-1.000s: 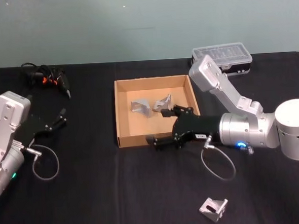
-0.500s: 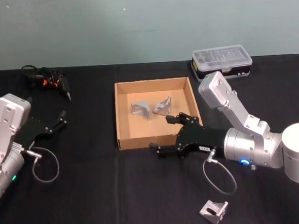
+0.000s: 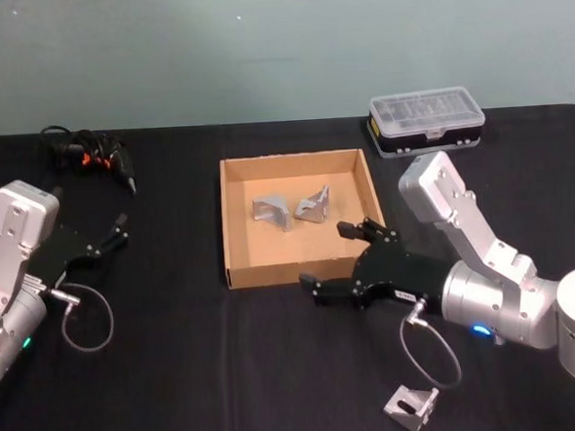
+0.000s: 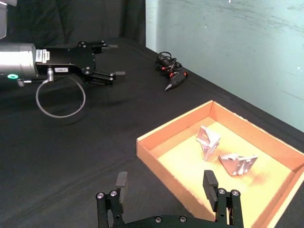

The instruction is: Use one hand to pick up the angle iron from the table and place it into the box.

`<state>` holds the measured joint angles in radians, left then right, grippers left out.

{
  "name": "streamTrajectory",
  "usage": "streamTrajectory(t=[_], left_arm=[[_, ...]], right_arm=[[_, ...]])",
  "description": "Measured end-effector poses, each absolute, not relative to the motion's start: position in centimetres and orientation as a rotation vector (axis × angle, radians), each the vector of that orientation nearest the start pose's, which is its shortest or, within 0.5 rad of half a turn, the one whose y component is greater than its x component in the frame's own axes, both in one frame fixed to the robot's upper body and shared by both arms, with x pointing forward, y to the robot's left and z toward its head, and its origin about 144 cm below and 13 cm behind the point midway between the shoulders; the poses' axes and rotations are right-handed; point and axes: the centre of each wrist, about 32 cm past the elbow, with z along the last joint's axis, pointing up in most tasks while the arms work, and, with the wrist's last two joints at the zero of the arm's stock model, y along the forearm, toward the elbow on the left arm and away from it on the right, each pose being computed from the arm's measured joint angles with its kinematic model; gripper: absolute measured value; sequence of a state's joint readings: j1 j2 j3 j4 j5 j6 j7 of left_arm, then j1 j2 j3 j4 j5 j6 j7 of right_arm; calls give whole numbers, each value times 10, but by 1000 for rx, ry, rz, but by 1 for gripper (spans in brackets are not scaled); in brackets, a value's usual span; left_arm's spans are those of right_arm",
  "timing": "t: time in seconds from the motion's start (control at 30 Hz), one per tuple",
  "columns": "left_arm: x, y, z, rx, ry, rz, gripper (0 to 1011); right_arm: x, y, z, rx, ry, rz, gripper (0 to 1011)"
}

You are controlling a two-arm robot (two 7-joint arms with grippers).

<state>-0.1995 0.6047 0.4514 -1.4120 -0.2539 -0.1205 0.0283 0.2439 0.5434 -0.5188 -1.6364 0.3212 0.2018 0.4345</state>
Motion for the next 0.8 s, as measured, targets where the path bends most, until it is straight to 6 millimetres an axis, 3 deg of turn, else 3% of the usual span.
streamTrajectory(t=[0.8], left_arm=[[489,310,1140,304,-285,1248,1000]], right_arm=[[448,-285,1237,-479,21,-516,1002]])
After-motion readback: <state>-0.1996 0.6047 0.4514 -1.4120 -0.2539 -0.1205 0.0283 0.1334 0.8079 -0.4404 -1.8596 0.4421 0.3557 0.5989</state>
